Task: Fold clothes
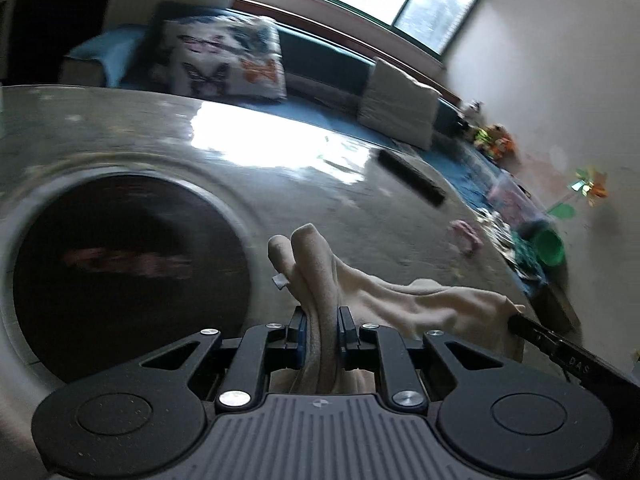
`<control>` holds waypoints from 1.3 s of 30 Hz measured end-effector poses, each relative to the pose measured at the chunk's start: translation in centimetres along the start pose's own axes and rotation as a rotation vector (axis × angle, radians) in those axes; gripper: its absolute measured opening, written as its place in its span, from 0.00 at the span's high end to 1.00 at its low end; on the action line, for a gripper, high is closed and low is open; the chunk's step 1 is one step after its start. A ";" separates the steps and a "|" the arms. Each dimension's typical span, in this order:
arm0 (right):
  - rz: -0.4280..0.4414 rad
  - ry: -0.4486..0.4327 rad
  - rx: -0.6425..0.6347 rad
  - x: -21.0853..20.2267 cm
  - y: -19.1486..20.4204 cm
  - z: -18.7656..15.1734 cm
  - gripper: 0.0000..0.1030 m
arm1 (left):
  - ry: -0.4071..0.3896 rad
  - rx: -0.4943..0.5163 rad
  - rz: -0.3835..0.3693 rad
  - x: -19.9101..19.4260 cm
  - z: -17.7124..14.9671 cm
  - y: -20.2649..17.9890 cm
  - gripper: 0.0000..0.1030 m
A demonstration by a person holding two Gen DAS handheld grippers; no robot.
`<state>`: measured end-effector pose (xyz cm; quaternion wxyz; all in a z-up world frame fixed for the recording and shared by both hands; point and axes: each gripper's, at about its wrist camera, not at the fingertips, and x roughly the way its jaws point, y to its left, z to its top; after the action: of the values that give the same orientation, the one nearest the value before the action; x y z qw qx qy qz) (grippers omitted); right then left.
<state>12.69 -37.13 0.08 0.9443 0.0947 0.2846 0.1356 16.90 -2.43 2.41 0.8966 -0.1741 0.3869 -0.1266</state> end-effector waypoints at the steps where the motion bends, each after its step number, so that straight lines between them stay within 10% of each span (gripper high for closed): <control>1: -0.021 -0.003 0.000 -0.1 -0.8 0.3 0.90 | 0.009 0.011 -0.013 0.8 0.3 -0.8 0.84; 9: -0.187 -0.013 0.030 0.6 -6.3 2.2 0.90 | 0.060 0.126 -0.057 6.5 1.1 -6.2 0.83; 16: -0.298 0.062 0.052 2.8 -9.3 1.0 0.88 | 0.066 0.214 0.060 8.3 1.1 -6.1 0.53; 25: -0.137 0.074 -0.037 5.5 -6.1 3.1 0.86 | 0.045 0.284 0.073 10.7 2.6 -7.9 0.33; 39: -0.111 0.102 -0.058 7.1 -5.4 2.7 0.82 | 0.055 0.354 0.132 14.2 2.2 -7.9 0.05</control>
<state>21.00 -40.30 -2.72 0.9370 0.0443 0.3330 0.0960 27.29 -14.31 -2.20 0.9087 0.0155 0.3935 -0.1384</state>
